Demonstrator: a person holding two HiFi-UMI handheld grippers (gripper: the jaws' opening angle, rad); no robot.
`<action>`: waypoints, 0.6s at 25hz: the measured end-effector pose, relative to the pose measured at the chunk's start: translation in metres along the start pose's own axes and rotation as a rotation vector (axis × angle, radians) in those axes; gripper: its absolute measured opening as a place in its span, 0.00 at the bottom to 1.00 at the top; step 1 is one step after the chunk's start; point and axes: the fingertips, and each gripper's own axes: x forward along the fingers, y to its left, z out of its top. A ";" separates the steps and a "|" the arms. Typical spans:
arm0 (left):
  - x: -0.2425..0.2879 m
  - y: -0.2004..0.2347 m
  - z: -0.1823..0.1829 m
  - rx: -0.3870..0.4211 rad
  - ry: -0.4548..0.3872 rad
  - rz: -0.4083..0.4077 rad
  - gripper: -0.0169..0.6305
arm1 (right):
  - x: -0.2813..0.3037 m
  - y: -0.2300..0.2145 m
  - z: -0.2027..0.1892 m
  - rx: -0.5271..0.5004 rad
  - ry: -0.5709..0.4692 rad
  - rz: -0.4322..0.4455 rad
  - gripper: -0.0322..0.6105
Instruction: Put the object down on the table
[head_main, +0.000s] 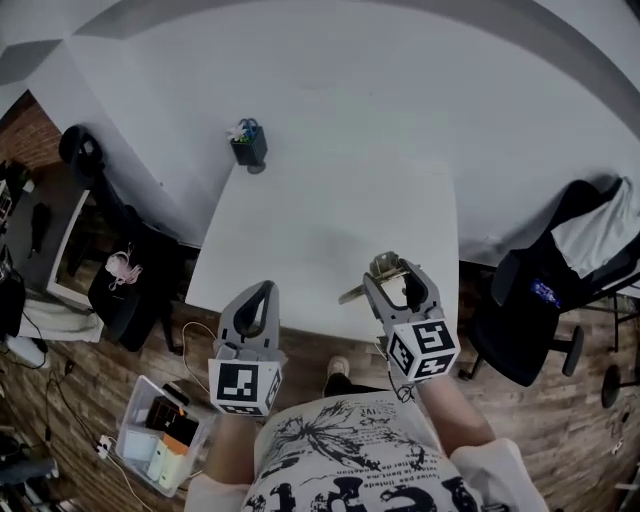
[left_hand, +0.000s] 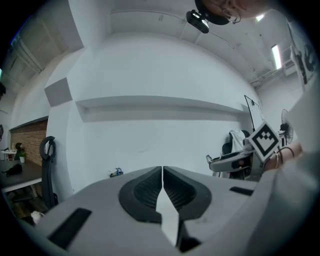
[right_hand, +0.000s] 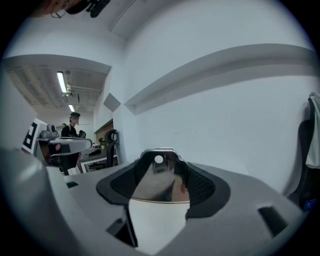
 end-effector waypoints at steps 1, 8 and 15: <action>0.012 0.006 0.001 0.000 -0.006 -0.003 0.05 | 0.012 -0.005 0.003 -0.003 0.001 -0.006 0.48; 0.078 0.036 -0.003 -0.020 -0.007 -0.046 0.05 | 0.068 -0.031 0.001 0.011 0.047 -0.055 0.48; 0.129 0.054 -0.002 -0.031 0.012 -0.152 0.05 | 0.107 -0.049 -0.020 0.042 0.145 -0.142 0.49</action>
